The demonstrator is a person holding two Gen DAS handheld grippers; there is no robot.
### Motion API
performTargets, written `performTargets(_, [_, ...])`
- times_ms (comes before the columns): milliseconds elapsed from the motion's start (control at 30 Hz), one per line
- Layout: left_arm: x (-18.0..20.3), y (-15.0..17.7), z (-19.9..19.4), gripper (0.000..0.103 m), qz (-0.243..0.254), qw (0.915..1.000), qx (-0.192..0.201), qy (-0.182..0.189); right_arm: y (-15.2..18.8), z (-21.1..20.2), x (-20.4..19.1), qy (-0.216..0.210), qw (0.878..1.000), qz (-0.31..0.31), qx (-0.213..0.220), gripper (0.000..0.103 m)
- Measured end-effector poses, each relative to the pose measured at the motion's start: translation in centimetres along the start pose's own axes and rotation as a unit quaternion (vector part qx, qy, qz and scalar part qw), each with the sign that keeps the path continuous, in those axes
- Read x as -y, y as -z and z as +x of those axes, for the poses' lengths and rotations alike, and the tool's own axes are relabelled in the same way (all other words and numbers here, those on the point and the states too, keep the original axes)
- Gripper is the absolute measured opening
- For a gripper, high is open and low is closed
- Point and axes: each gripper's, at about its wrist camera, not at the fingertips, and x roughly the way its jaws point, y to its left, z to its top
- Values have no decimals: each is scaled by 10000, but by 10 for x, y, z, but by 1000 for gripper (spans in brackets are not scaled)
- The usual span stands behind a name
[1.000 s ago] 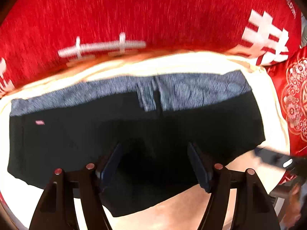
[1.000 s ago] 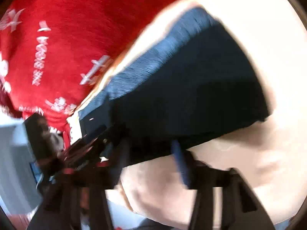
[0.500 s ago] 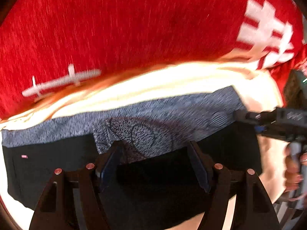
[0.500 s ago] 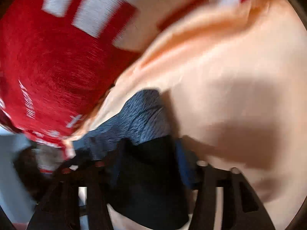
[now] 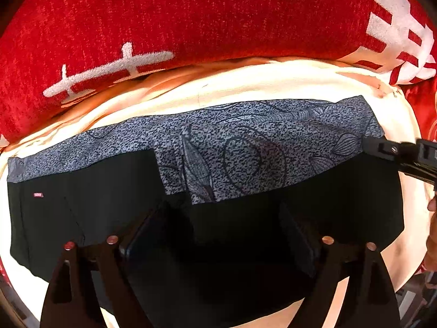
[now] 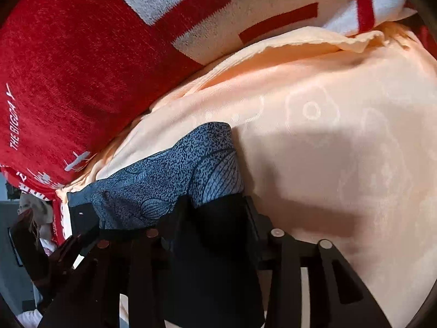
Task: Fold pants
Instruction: 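Fold the lifted trouser end over the strip with the right gripper and lower it, then open the right gripper and release the folded end onto the trousers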
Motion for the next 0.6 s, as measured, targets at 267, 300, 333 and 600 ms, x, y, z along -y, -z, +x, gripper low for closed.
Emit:
performTargets(267, [-27, 27, -19, 88, -12, 10000, 8, -85, 24, -30, -18, 565, 9979, -325, -46, 50])
performTargets(300, [-32, 31, -22, 88, -10, 10000, 7, -97, 25, -32, -17, 634, 9974, -343, -6, 50])
performTargets(333, [-35, 36, -26, 88, -9, 10000, 7, -98, 30, -39, -20, 770, 9963, -362, 95, 50])
performTargets(600, [-67, 69, -52, 89, -125, 9997, 14, -229, 58, -62, -57, 1202, 9882, -691, 654, 50])
